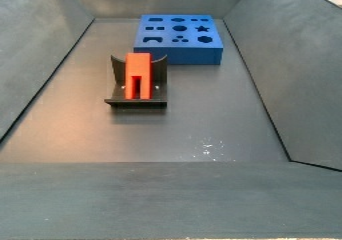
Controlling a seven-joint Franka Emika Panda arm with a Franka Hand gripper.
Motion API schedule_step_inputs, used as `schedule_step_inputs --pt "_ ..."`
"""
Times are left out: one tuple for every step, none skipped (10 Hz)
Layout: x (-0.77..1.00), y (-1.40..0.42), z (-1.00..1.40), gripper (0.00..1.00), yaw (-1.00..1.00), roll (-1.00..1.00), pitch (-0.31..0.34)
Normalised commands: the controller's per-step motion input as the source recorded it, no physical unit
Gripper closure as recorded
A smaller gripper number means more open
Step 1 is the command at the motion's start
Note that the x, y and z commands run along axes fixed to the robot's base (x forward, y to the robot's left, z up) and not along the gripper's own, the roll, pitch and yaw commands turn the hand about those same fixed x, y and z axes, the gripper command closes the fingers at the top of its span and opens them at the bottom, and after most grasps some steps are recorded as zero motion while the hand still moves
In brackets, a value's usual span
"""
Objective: Pick up the square-circle object. Move up. Place the square-circle object on the fixture. Regrasp the square-circle object. Move to above the board. Insert the square-circle object.
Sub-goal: Regrasp the square-circle object.
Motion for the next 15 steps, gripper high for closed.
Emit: schedule_step_inputs --pt "0.11 -0.04 -0.02 0.0 0.09 1.0 0.15" --pt "0.11 -0.04 -0.02 0.0 0.14 0.9 0.182" --pt "0.11 -0.05 -0.02 0.0 0.15 0.78 0.175" --pt "0.11 -0.05 -0.02 0.0 0.18 0.54 0.155" --pt "0.11 -0.05 -0.02 0.0 0.19 0.36 0.136" --pt "0.09 -0.03 -0.01 0.0 0.21 0.23 0.095" --pt "0.09 -0.04 -0.01 0.0 0.21 0.2 0.07" --pt "0.08 -0.04 -0.02 0.0 0.2 0.17 0.033" --pt "0.04 0.07 -1.0 0.0 0.19 0.04 0.003" --pt "0.04 0.07 -1.0 0.0 0.16 0.04 -0.017" --pt "0.05 0.07 -1.0 0.0 0.14 0.04 -0.056" --pt "0.06 0.06 -1.0 0.0 0.11 0.05 -0.086" --pt "0.07 0.06 -1.0 0.0 0.09 0.05 -0.1" --pt "0.07 0.05 -1.0 0.0 0.06 0.06 -0.102" --pt "0.08 0.05 -1.0 0.0 0.03 0.06 -0.102"
